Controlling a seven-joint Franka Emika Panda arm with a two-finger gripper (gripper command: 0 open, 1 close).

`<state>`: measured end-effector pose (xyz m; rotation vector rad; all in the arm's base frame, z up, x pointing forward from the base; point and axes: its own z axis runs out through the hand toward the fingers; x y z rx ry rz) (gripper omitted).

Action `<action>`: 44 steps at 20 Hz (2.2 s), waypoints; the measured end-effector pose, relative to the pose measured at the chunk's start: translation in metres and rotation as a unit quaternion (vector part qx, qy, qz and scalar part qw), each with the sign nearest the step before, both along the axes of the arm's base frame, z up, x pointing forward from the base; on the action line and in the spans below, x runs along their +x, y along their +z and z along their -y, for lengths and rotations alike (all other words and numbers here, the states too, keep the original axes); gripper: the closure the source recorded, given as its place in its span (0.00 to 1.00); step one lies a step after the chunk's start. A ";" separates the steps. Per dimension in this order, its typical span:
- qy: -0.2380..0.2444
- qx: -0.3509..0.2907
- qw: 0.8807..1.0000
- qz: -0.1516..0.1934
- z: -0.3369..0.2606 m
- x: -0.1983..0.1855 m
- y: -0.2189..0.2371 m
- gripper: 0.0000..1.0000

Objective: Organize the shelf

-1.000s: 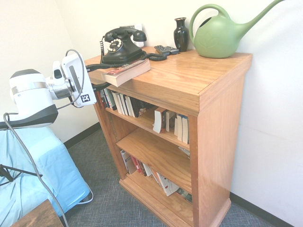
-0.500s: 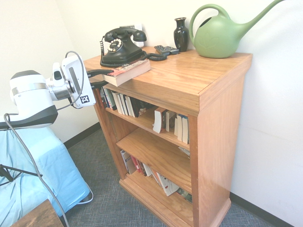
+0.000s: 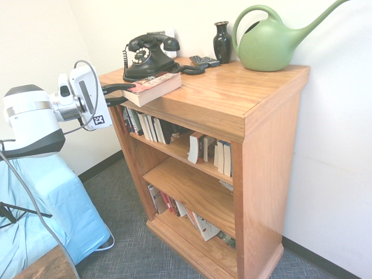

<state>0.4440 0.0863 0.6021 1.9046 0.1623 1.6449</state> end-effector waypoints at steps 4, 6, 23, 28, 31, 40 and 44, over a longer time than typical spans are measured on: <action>-0.004 0.098 0.995 0.011 0.007 -0.031 0.030 1.00; -0.010 0.141 0.990 0.017 0.022 -0.046 0.047 1.00; -0.055 0.346 0.936 -0.033 0.063 -0.114 0.035 1.00; -0.060 0.383 0.918 -0.082 0.068 -0.114 -0.005 1.00; -0.053 0.405 0.905 -0.115 0.067 -0.104 -0.033 1.00; -0.018 0.434 0.886 -0.166 0.057 -0.053 -0.090 1.00; 0.022 0.437 0.885 -0.158 0.046 -0.032 -0.110 1.00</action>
